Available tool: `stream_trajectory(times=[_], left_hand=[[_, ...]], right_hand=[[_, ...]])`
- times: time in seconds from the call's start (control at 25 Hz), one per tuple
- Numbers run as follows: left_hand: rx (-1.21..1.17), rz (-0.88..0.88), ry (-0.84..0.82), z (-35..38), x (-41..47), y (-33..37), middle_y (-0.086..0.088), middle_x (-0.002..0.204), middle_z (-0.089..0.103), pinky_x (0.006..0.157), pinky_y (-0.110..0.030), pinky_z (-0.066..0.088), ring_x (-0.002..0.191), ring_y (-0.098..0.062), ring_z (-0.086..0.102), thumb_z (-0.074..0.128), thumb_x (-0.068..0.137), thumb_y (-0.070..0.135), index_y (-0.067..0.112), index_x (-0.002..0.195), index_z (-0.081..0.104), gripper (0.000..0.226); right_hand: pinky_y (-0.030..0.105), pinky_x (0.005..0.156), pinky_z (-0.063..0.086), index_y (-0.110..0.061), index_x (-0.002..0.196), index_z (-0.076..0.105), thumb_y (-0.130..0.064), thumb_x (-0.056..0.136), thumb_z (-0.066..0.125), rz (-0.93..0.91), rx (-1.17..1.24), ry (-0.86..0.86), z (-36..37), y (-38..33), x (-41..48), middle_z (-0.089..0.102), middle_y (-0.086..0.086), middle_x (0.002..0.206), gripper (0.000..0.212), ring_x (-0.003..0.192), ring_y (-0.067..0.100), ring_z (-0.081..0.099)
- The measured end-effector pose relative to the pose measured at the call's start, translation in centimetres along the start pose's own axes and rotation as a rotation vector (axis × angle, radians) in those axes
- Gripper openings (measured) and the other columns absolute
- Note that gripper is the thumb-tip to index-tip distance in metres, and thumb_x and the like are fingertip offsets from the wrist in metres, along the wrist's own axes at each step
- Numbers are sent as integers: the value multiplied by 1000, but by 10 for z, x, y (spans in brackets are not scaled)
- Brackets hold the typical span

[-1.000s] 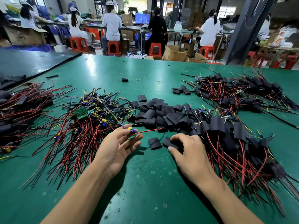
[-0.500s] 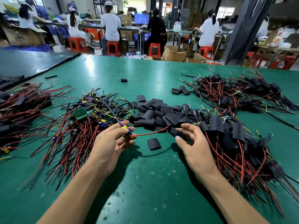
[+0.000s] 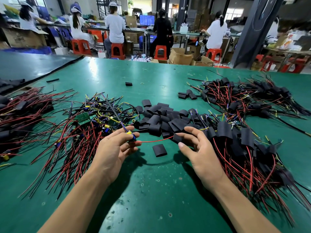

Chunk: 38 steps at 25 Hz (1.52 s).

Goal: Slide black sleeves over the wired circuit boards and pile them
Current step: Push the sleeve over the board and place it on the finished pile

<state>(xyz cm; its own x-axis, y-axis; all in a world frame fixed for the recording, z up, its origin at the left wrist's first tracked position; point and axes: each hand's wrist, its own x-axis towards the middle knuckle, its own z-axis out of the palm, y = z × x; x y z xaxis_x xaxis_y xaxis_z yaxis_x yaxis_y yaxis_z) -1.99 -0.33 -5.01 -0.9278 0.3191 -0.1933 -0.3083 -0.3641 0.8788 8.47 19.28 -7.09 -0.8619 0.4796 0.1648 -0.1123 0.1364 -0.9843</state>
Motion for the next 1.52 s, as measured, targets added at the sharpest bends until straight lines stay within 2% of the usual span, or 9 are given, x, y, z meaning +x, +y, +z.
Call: stream_trajectory(times=[0.16,0.36,0.56,0.72,0.88,1.2,1.36,1.44,1.52], left_hand=[[-154,14,-33,6,-4,1,-15,86,72,65,-28,61,73,-24,73,68,78,7,3,103,67,25],[-214,-89,-107,21,-16,-9,-16,98,73,71,-33,62,87,-30,75,73,72,14,8,101,68,31],[-240,-177,-161,25,-20,-8,-14,101,75,72,-31,62,86,-24,75,70,76,21,9,100,66,27],[-291,-155,-210,22,-19,-5,-13,102,75,69,-29,61,87,-24,75,68,77,15,9,99,67,23],[-187,-142,-235,22,-18,-10,-13,102,73,71,-32,62,88,-29,75,70,73,10,9,103,70,31],[-129,-137,-333,17,-13,-16,-7,92,74,66,-31,61,90,-33,74,70,74,8,12,107,71,33],[-102,-116,-295,16,-11,-18,-7,91,73,64,-31,61,87,-34,74,71,72,8,10,102,72,30],[-72,-86,-247,15,-10,-18,-7,91,73,63,-31,61,83,-35,74,71,71,8,10,98,73,26],[-37,-48,-198,13,-10,-17,-8,93,73,61,-31,61,79,-33,74,71,71,11,10,98,72,27]], right_hand=[[25,86,55,-21,127,52,2,84,74,18,22,-97,1,-3,-2,75,0,108,53,101,10,68],[22,70,56,-16,130,53,-13,61,84,150,488,-63,6,-13,-4,76,8,105,75,87,13,69],[19,58,56,-7,134,53,-16,66,76,250,810,42,-3,-20,2,75,7,95,73,68,11,68],[24,65,60,-1,136,53,-20,74,70,332,990,-20,-4,-25,2,72,12,97,68,75,17,70],[28,67,60,-9,123,64,-32,77,69,362,939,-86,-4,-26,0,73,7,104,52,79,16,70],[25,52,55,-16,64,71,-28,69,80,461,859,27,7,-19,-2,63,2,71,16,58,13,59],[22,48,46,-18,77,63,-22,92,67,322,406,220,4,-6,0,61,0,70,16,53,11,52],[20,64,49,-20,94,65,-16,92,68,85,-236,264,2,0,-2,64,1,91,5,65,13,58],[21,94,42,-18,127,61,-19,90,69,-48,-743,146,-2,9,-1,55,3,128,38,101,17,62]])
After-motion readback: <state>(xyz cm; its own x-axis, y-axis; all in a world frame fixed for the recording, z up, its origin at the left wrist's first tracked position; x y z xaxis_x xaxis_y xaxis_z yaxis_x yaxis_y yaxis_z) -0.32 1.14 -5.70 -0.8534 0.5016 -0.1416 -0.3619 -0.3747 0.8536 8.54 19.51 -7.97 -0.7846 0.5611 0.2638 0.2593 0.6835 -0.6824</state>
